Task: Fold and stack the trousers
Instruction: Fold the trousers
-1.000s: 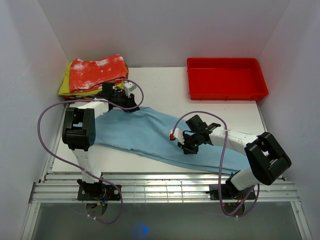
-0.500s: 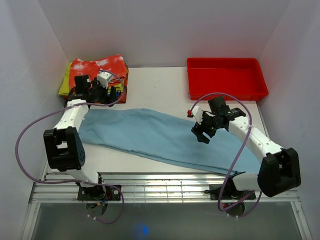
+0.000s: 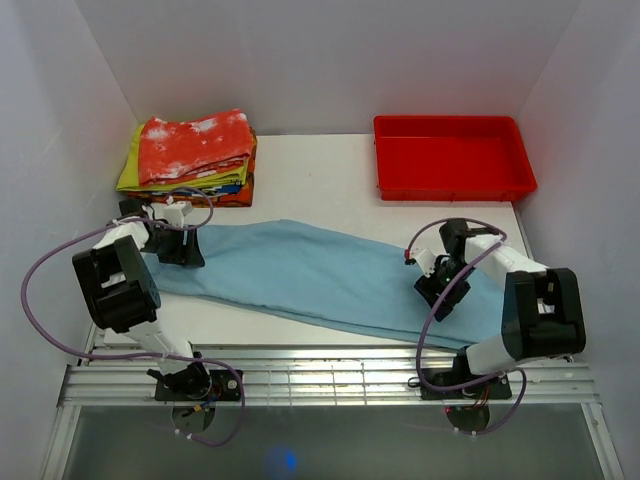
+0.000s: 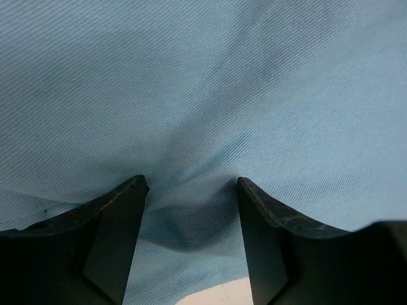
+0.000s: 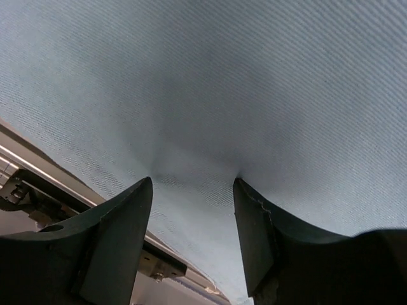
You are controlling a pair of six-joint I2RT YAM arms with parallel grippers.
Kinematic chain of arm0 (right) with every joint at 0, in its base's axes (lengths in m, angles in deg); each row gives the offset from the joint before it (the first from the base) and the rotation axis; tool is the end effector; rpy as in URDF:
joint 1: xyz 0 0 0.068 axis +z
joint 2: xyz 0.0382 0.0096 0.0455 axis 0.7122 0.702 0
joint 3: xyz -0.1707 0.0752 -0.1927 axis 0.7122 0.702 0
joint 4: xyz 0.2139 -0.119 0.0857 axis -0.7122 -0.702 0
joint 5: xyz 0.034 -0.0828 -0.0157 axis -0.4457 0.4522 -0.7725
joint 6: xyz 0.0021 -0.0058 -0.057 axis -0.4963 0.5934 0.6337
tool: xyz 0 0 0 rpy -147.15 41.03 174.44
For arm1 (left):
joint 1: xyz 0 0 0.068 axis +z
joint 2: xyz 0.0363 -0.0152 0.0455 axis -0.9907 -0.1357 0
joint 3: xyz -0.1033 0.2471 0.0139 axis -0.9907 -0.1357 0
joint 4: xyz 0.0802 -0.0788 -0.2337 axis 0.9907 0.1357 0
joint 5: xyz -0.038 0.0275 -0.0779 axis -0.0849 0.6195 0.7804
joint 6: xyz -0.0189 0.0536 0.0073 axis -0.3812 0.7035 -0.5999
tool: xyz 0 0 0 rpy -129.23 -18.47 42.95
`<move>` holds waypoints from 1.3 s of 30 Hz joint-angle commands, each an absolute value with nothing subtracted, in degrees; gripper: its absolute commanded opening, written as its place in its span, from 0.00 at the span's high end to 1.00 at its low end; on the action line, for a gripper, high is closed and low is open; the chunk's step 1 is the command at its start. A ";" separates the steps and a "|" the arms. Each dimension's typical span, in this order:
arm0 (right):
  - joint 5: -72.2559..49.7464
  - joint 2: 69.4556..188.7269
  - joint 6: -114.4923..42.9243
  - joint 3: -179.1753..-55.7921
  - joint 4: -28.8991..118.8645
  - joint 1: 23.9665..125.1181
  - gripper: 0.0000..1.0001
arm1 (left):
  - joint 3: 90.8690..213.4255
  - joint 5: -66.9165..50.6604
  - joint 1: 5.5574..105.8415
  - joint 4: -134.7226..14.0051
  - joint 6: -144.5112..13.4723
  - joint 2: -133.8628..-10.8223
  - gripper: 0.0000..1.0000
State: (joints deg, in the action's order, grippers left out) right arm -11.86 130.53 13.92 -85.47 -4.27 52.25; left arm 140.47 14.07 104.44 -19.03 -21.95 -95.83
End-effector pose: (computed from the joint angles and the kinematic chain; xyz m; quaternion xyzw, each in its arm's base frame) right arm 0.2130 0.0314 0.1506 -0.4201 0.9046 0.0650 0.0326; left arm 0.2956 0.0986 0.1594 0.1097 0.9534 -0.1851 0.2116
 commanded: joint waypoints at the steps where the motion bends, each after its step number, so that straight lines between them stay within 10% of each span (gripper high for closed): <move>1: -4.23 139.21 16.21 -87.80 3.12 51.83 0.39 | 140.10 8.49 106.63 -14.23 -20.19 -96.51 0.31; 10: -8.45 156.29 13.39 -113.39 0.14 52.36 0.39 | 137.46 8.65 115.42 -11.86 -17.30 -93.89 0.35; 23: -20.66 129.24 11.38 -105.14 -6.90 27.34 0.24 | 142.21 24.82 115.42 -5.96 -13.51 -79.56 0.20; 39: -21.45 145.65 4.61 -101.26 9.19 8.06 0.31 | 141.42 28.00 114.98 -7.98 -16.76 -75.69 0.17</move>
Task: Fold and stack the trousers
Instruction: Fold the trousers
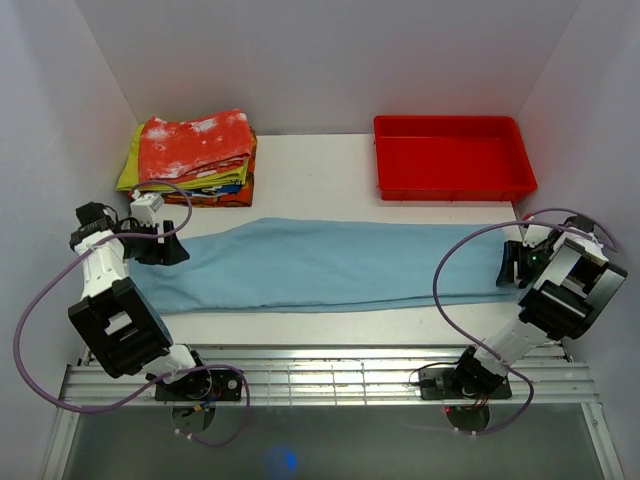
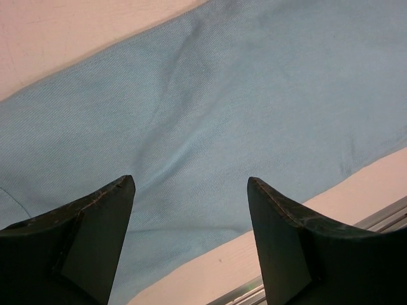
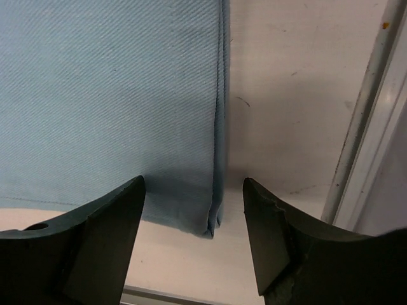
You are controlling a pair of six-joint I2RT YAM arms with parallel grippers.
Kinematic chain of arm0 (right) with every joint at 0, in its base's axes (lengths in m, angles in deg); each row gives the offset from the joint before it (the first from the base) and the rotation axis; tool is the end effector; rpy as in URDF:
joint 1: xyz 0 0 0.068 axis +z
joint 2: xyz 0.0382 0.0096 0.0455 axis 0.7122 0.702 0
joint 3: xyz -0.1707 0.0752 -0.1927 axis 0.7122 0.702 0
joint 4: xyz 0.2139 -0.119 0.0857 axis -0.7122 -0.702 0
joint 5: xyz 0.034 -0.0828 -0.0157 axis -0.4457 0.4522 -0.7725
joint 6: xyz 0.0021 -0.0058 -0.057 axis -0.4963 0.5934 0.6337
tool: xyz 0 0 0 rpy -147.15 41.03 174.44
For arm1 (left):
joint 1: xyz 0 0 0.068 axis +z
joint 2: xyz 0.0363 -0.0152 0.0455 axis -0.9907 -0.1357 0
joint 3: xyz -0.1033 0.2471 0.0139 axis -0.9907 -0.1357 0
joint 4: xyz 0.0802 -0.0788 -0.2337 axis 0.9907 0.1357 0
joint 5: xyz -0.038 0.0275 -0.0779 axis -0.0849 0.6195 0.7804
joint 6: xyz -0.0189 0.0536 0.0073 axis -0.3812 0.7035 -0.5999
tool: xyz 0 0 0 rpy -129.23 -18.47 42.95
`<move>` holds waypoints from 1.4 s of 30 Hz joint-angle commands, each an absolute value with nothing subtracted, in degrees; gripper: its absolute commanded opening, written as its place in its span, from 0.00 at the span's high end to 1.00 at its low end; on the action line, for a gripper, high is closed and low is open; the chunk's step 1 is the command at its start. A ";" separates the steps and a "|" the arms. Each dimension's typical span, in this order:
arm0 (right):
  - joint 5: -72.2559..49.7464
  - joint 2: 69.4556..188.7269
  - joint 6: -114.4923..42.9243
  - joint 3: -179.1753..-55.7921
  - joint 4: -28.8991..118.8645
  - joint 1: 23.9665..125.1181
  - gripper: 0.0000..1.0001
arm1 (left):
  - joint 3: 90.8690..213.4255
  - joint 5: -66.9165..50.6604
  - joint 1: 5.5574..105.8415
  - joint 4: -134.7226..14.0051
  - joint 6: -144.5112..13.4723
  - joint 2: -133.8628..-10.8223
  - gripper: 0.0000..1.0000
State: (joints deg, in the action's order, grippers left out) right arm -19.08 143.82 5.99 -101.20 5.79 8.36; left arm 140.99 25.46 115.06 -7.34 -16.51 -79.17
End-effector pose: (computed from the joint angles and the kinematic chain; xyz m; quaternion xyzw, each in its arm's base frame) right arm 0.2491 -0.1745 0.1655 0.0018 0.9839 0.0383 0.1745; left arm 0.2373 0.1210 0.2392 0.0922 0.9198 -0.2050 0.3217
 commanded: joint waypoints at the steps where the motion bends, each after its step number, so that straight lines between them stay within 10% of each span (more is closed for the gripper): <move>1: -22.06 147.66 4.60 -101.00 8.50 8.06 0.32 | 141.24 28.00 114.98 -8.07 -16.94 -75.69 0.17; 7: -29.97 151.19 5.92 -100.47 3.05 8.06 0.49 | 141.15 26.68 114.98 -8.68 -17.82 -76.13 0.17; 13: -37.10 151.81 7.59 -102.05 -3.11 8.06 0.91 | 141.24 26.85 114.98 -9.30 -18.96 -76.91 0.16; 30: -23.73 141.27 17.79 -114.62 -4.95 -1.87 0.92 | 140.63 25.01 114.98 -11.23 -20.37 -77.88 0.02; 42: -43.87 123.69 -6.32 -105.77 -1.73 32.46 0.92 | 135.09 22.11 114.98 -12.20 -22.65 -86.23 0.15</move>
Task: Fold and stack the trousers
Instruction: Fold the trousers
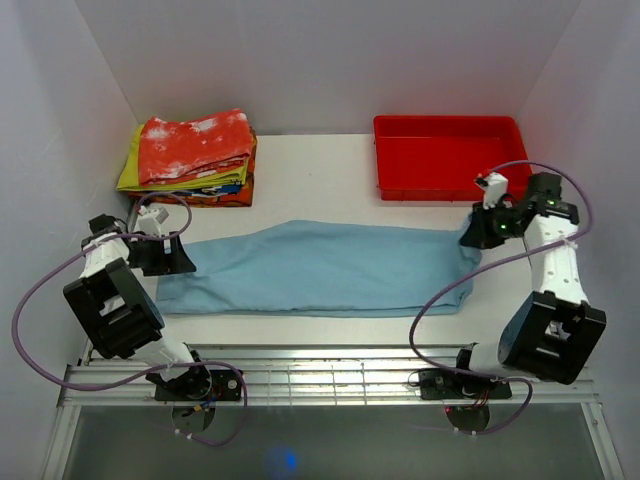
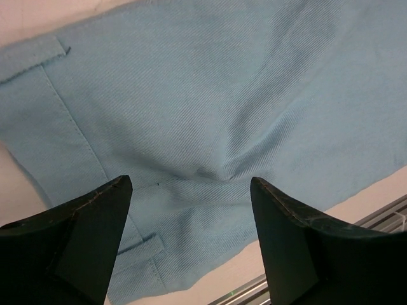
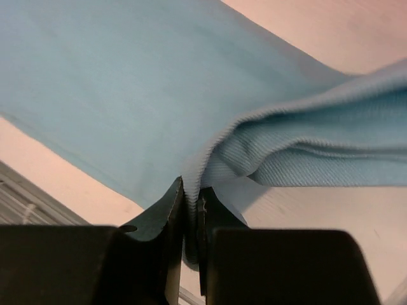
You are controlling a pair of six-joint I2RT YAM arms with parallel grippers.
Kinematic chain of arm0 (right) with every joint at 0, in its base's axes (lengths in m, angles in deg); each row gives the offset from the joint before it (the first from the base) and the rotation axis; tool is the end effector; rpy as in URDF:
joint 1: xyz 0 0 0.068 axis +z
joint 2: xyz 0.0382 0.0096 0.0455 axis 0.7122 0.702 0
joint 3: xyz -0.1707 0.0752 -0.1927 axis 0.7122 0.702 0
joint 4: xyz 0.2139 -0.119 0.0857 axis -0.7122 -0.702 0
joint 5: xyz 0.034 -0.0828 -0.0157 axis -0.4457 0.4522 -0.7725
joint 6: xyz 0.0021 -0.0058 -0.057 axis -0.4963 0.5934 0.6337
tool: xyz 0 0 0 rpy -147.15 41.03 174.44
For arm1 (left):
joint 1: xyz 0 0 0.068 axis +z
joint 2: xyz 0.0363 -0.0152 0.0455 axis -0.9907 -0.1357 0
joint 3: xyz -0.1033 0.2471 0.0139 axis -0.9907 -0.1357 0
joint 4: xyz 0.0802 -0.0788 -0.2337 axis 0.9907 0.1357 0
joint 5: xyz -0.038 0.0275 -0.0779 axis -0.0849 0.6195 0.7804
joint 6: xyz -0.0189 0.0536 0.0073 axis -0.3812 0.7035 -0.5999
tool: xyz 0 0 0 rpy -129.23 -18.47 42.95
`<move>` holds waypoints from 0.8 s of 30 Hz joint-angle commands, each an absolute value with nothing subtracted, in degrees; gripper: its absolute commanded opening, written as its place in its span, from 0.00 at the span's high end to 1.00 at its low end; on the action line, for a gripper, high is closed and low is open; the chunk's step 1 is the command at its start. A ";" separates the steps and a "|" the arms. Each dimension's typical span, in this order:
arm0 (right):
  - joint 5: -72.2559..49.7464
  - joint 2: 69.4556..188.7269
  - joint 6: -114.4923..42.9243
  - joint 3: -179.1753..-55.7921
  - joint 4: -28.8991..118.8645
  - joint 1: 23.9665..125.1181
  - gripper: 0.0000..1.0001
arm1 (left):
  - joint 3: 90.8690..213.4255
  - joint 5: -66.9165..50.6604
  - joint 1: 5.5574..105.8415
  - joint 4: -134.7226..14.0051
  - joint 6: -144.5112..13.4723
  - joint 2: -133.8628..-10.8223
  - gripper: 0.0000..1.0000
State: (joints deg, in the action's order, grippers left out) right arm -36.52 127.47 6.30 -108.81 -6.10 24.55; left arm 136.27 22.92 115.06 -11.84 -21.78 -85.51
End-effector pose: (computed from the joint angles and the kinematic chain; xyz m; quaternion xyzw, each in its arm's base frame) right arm 0.2598 -0.0754 0.2771 -0.1800 0.9195 0.1428 0.3190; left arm 0.2421 0.1257 0.1904 0.0274 0.9373 -0.2324 0.2581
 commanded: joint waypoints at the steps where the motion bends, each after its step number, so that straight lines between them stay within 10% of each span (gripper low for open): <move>1: -43.69 122.73 -8.73 -104.96 2.82 38.41 0.92 | 134.91 21.93 114.98 -12.55 -22.65 -86.49 0.16; 24: -43.34 134.05 -41.80 -98.71 41.44 75.11 0.92 | 130.34 19.30 114.98 -14.75 -23.44 -84.83 0.14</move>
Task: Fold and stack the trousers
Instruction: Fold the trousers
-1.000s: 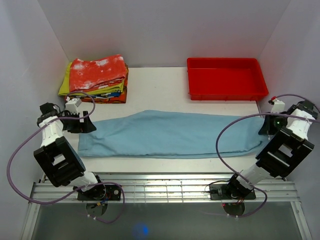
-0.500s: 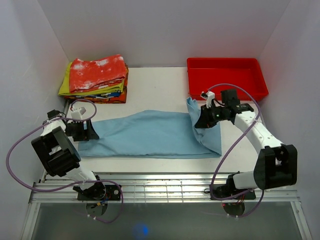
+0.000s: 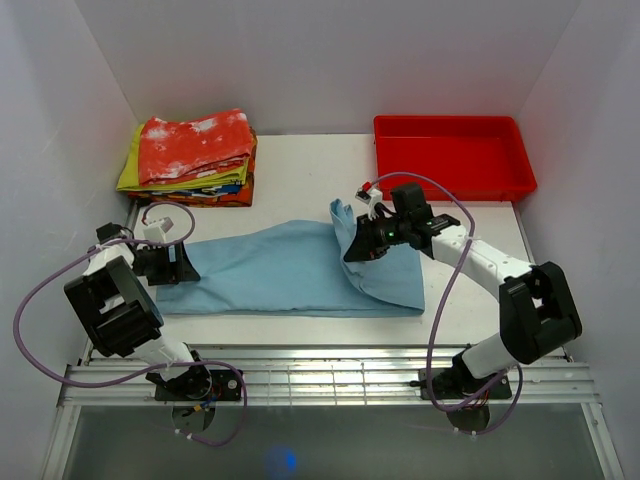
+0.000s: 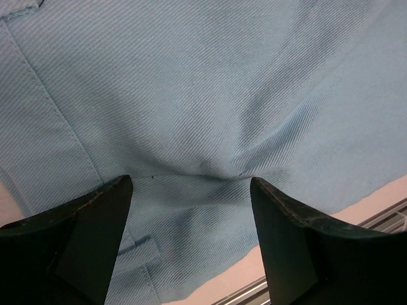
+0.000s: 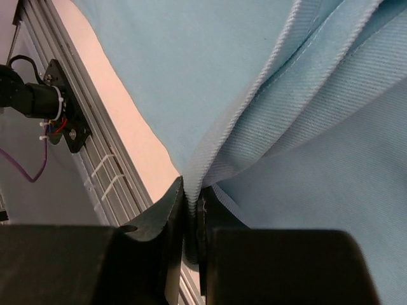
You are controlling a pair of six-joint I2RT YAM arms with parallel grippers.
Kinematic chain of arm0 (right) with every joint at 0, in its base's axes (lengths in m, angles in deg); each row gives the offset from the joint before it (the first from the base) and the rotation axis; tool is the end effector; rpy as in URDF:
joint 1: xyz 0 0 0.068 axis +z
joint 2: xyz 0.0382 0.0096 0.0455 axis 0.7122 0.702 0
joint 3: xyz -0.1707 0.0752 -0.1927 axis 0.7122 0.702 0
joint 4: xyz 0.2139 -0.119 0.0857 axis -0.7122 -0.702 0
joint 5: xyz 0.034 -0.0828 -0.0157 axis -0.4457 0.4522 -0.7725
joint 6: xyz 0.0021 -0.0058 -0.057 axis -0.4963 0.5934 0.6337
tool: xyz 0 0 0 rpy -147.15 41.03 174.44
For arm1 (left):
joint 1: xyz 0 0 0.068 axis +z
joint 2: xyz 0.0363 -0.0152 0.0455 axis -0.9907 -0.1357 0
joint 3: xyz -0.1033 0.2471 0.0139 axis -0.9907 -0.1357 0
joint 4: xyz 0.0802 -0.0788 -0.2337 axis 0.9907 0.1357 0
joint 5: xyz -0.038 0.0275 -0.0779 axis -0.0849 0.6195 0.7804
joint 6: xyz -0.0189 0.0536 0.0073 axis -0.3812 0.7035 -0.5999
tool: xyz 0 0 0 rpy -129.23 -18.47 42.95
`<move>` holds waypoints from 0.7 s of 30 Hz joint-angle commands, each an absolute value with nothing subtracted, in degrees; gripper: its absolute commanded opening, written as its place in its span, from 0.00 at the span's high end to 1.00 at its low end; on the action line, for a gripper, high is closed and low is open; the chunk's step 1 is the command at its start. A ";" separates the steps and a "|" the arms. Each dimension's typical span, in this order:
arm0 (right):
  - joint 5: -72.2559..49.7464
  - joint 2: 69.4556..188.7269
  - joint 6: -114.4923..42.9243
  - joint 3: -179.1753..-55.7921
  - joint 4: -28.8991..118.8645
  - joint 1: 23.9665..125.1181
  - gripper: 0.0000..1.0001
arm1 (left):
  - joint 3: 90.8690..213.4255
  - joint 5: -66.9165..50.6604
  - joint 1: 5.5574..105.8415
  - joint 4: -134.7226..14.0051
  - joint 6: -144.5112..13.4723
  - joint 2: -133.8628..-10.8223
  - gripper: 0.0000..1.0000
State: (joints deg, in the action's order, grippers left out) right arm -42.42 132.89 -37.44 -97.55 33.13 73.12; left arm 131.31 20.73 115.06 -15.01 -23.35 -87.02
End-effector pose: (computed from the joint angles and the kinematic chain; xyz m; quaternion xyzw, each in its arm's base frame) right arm 0.2687 0.1699 0.2356 -0.2780 0.8256 0.4081 0.2733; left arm 0.2335 0.1216 0.1623 0.0035 0.9459 -0.2353 0.2232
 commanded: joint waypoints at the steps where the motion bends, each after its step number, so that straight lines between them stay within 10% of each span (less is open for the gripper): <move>1: -42.91 135.45 -42.32 -99.32 42.32 76.86 0.92 | 130.34 19.03 114.98 -14.84 -23.70 -84.91 0.14; 21: -35.87 143.73 -45.49 -94.15 49.62 83.64 0.92 | 131.39 17.27 114.98 -14.48 -23.62 -85.27 0.12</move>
